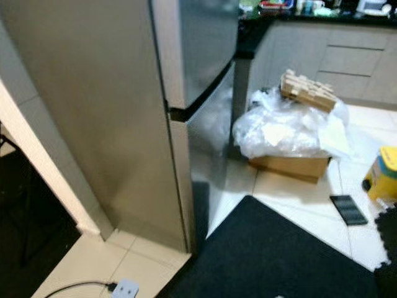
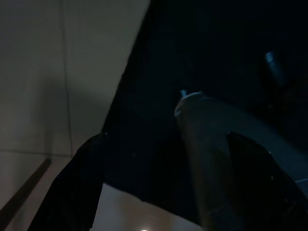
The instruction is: Restocking fridge
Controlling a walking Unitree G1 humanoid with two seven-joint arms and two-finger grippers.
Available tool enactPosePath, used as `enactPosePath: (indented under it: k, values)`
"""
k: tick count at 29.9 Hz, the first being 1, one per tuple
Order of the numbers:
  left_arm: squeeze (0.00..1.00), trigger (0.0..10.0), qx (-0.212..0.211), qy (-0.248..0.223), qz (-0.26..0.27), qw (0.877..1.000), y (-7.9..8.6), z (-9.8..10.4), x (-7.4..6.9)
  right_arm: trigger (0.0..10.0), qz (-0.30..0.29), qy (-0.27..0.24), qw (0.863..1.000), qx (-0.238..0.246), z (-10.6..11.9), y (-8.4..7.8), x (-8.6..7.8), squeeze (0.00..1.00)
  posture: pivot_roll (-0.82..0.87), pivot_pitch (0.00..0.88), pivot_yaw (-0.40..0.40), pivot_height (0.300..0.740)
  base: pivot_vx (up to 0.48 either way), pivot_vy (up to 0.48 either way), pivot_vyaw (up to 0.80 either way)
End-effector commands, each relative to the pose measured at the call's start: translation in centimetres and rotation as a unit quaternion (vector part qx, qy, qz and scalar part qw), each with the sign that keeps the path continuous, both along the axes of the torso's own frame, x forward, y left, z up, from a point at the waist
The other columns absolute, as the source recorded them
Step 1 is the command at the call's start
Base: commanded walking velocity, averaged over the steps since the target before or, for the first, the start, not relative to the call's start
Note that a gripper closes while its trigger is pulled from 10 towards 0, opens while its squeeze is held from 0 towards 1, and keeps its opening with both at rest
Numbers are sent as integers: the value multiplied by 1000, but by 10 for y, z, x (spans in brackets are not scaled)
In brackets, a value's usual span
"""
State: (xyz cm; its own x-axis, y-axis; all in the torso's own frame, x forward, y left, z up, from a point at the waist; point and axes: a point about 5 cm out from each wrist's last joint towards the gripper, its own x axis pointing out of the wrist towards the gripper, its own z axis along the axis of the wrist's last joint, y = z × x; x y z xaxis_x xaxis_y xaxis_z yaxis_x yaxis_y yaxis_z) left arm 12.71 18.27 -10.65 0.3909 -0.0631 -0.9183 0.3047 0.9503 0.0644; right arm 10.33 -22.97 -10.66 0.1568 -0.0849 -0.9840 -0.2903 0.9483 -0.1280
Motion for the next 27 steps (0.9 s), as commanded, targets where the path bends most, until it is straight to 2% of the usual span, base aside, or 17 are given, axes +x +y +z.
enactPosePath:
  k: [1,5,14,27]
  values:
    - [0,10000,1,17,8,1000,1,-3,-9,10000,1,-1,1000,6,-1,5,0,0,-68,0,-14,740,0,0,0]
    - [0,10000,-8,-6,23,1000,-1,-1,-4,10000,0,1,1000,6,-1,5,-1,0,-69,0,-13,740,0,0,0]
    - [0,10000,-15,-11,38,999,-1,0,0,10000,1,1,1000,7,-2,6,-2,0,-68,0,-14,740,0,0,0]
    - [0,10000,-18,-16,43,999,-1,1,3,10000,4,-1,1000,7,-2,7,0,0,-66,0,-17,740,323,0,0]
